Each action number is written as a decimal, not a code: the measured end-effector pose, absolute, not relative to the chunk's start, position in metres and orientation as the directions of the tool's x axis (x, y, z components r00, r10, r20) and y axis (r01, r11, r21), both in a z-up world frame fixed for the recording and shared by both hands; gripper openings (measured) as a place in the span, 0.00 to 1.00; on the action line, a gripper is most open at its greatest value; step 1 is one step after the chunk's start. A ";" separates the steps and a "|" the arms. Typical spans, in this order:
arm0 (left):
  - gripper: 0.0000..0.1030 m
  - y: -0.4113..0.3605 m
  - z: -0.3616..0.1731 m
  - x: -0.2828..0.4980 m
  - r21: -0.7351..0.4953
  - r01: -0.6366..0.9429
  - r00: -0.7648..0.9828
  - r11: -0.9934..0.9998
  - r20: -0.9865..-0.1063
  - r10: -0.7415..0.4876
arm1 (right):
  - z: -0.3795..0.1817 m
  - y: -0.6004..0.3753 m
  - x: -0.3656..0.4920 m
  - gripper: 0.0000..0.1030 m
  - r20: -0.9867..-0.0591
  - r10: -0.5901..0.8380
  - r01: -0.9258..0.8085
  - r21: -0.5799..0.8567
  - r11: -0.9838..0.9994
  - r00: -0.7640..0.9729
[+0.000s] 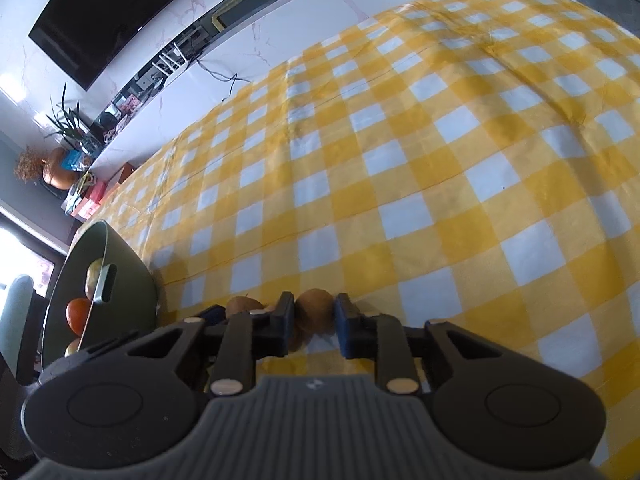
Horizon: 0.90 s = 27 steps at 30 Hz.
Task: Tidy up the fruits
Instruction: 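Grasp a kiwi with the right tool while the left tool grasps another kiwi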
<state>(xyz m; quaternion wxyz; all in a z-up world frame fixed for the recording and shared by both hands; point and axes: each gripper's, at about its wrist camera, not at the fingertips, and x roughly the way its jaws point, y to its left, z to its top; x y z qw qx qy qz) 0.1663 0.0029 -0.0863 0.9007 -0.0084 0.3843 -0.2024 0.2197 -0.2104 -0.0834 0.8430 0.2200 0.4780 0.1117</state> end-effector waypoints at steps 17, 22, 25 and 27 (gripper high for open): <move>0.24 0.017 -0.088 0.171 -0.227 0.337 0.602 0.914 -0.694 -0.394 | -0.084 -0.214 0.220 0.20 -0.757 0.387 0.040 0.477 0.878 0.527; 0.27 0.012 -0.090 0.170 -0.214 0.354 0.598 0.910 -0.697 -0.396 | -0.085 -0.211 0.222 0.22 -0.760 0.388 0.037 0.474 0.880 0.522; 0.29 0.008 -0.091 0.167 -0.195 0.366 0.593 0.910 -0.705 -0.389 | -0.085 -0.209 0.222 0.22 -0.764 0.386 0.024 0.464 0.886 0.517; 0.29 0.006 -0.090 0.166 -0.178 0.373 0.593 0.911 -0.709 -0.381 | -0.085 -0.208 0.222 0.21 -0.766 0.383 0.020 0.458 0.889 0.517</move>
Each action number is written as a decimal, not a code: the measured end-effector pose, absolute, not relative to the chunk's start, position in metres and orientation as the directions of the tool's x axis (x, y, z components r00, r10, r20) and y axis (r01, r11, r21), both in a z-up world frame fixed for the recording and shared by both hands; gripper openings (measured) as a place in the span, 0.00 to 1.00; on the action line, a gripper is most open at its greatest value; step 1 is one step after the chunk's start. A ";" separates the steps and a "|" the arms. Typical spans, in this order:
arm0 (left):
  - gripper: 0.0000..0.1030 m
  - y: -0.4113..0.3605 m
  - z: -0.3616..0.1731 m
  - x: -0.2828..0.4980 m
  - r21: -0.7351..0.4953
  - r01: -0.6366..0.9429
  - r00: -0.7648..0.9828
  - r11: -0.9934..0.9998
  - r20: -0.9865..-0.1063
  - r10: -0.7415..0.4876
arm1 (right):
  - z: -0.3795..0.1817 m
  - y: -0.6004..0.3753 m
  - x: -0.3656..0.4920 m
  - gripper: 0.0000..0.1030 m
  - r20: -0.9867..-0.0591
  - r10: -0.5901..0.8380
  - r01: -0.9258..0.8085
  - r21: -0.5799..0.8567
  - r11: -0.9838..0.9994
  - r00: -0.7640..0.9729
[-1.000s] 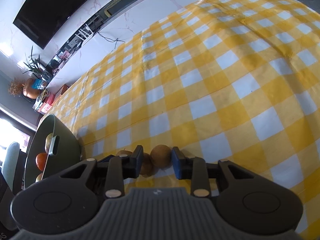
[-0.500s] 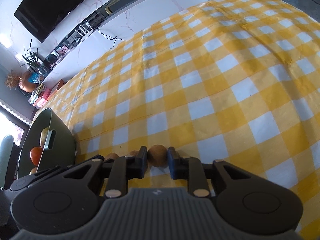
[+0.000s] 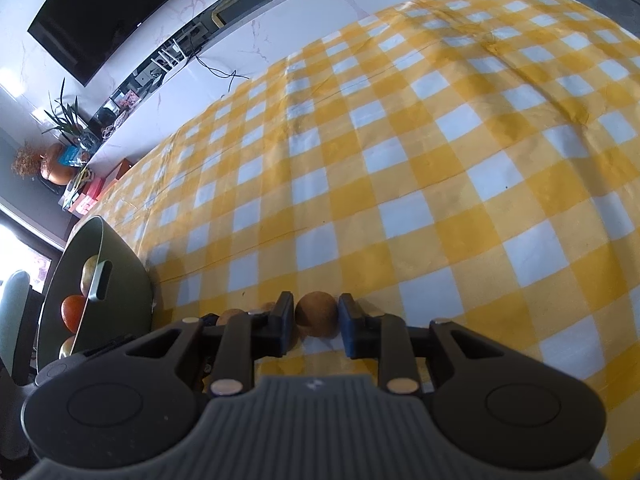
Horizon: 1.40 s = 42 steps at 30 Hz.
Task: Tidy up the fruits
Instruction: 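Grasp a kiwi with the right tool while the left tool grasps another kiwi, then carry the kiwi in each tool over the green colander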
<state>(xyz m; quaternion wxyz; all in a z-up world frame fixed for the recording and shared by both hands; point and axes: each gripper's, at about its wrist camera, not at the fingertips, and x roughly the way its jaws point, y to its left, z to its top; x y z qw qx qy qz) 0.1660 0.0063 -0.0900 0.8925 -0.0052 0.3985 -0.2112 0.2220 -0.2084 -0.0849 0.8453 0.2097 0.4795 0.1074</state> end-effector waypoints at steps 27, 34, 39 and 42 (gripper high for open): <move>0.27 0.032 -0.019 0.128 -0.193 0.337 0.684 0.922 -0.623 -0.380 | -0.033 -0.183 0.187 0.19 -0.630 0.410 -0.227 0.353 0.908 0.659; 0.27 0.062 0.005 0.124 -0.218 0.284 0.720 0.934 -0.595 -0.358 | -0.010 -0.159 0.180 0.19 -0.599 0.459 -0.318 0.332 0.888 0.656; 0.27 0.088 0.013 0.128 -0.250 0.231 0.743 0.940 -0.578 -0.336 | 0.008 -0.127 0.176 0.18 -0.588 0.490 -0.414 0.270 0.869 0.644; 0.27 0.106 0.015 0.133 -0.271 0.193 0.751 0.943 -0.577 -0.319 | 0.016 -0.110 0.177 0.18 -0.590 0.507 -0.467 0.235 0.853 0.629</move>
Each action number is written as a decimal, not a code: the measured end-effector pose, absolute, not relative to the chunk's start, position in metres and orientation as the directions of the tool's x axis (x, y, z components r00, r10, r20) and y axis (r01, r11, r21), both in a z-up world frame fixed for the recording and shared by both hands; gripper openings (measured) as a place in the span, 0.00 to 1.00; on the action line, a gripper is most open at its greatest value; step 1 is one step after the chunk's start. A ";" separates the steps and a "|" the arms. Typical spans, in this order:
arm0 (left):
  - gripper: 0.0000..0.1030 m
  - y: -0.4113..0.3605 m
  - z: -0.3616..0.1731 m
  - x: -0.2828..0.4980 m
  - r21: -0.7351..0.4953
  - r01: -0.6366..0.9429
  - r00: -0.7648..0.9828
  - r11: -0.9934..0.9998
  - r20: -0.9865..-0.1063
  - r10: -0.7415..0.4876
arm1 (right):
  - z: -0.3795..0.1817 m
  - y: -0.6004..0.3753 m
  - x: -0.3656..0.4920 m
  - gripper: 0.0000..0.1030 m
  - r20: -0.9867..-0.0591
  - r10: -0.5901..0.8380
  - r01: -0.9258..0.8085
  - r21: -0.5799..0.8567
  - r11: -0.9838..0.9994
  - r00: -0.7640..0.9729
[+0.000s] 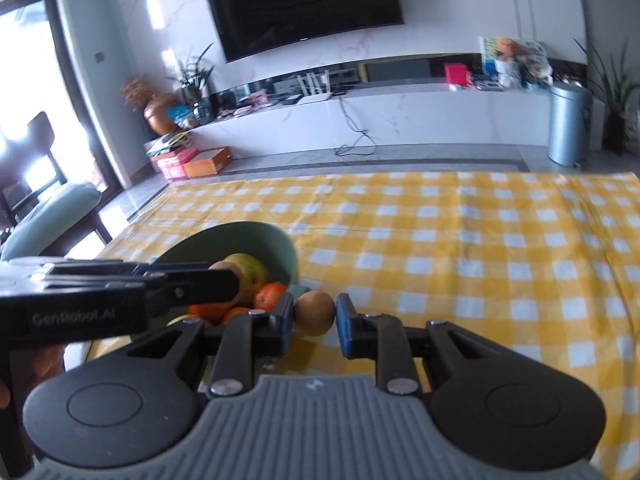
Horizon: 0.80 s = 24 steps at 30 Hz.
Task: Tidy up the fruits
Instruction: 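Carry the kiwi in each tool over the green colander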
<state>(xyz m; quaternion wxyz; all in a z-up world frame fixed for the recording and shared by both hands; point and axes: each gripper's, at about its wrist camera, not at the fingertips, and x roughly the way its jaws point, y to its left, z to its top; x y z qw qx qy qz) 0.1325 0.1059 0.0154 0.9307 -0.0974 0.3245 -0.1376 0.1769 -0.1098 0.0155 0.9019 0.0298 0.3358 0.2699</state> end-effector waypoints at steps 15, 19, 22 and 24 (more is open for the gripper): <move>0.27 0.165 -0.014 0.155 -0.453 0.042 0.669 0.891 -0.650 -0.361 | 0.016 -0.026 0.202 0.18 -0.732 0.477 -0.683 0.021 0.730 0.487; 0.27 0.168 -0.021 0.158 -0.480 0.027 0.643 0.877 -0.663 -0.383 | 0.006 -0.016 0.209 0.18 -0.774 0.450 -0.712 -0.001 0.703 0.446; 0.27 0.168 -0.024 0.159 -0.500 0.034 0.628 0.865 -0.663 -0.408 | 0.003 -0.011 0.213 0.18 -0.791 0.443 -0.726 -0.002 0.688 0.422; 0.27 0.167 -0.026 0.160 -0.494 0.030 0.615 0.869 -0.676 -0.406 | 0.001 -0.007 0.214 0.18 -0.802 0.434 -0.745 -0.019 0.667 0.410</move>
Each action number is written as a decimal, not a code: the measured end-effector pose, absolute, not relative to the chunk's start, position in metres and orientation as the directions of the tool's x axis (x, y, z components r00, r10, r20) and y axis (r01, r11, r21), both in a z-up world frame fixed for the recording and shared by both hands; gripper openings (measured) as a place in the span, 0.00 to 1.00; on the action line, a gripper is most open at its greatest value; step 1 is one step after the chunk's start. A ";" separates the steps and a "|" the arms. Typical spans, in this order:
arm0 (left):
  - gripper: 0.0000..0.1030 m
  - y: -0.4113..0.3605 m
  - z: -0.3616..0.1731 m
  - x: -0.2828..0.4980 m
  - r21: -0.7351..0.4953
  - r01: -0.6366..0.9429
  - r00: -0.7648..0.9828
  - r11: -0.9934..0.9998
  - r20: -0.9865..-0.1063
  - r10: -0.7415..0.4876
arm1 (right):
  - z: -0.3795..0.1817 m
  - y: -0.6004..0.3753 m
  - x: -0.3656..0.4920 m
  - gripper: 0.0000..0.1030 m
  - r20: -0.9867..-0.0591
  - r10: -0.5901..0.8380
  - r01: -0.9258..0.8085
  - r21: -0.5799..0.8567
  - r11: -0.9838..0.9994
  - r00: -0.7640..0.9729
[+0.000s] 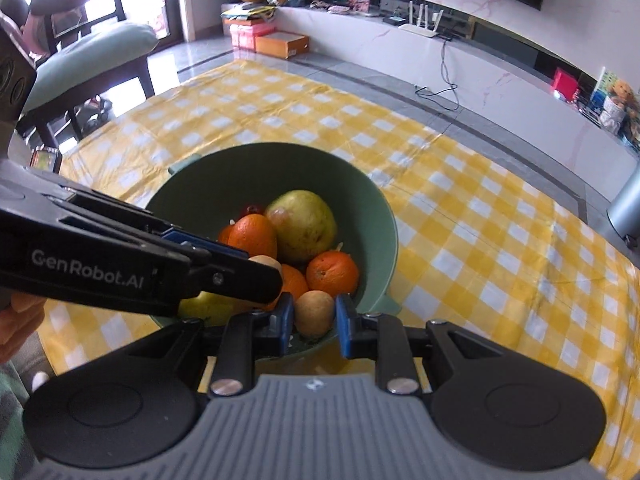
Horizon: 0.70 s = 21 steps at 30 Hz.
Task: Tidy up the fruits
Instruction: 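Carry the kiwi in each tool over the green colander, then open the right tool to drop its kiwi while the left tool releases its kiwi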
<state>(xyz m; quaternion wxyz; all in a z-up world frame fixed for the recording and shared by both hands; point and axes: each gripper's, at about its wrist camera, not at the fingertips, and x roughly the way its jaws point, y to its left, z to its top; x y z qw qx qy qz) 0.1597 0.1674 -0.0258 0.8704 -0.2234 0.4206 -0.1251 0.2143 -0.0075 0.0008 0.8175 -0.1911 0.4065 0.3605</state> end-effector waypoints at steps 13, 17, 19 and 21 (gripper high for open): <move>0.27 0.164 -0.041 0.166 -0.491 -0.001 0.527 0.871 -0.741 -0.417 | -0.002 0.005 0.219 0.18 -0.844 0.392 -0.833 -0.109 0.542 0.366; 0.27 0.164 -0.041 0.165 -0.492 -0.009 0.526 0.870 -0.743 -0.415 | -0.004 0.006 0.219 0.19 -0.843 0.390 -0.829 -0.111 0.547 0.371; 0.27 0.165 -0.042 0.165 -0.497 -0.009 0.528 0.868 -0.739 -0.418 | -0.004 0.006 0.219 0.19 -0.840 0.392 -0.826 -0.110 0.552 0.374; 0.30 0.165 -0.041 0.164 -0.497 -0.007 0.535 0.868 -0.735 -0.417 | -0.003 0.005 0.218 0.19 -0.836 0.395 -0.821 -0.109 0.560 0.381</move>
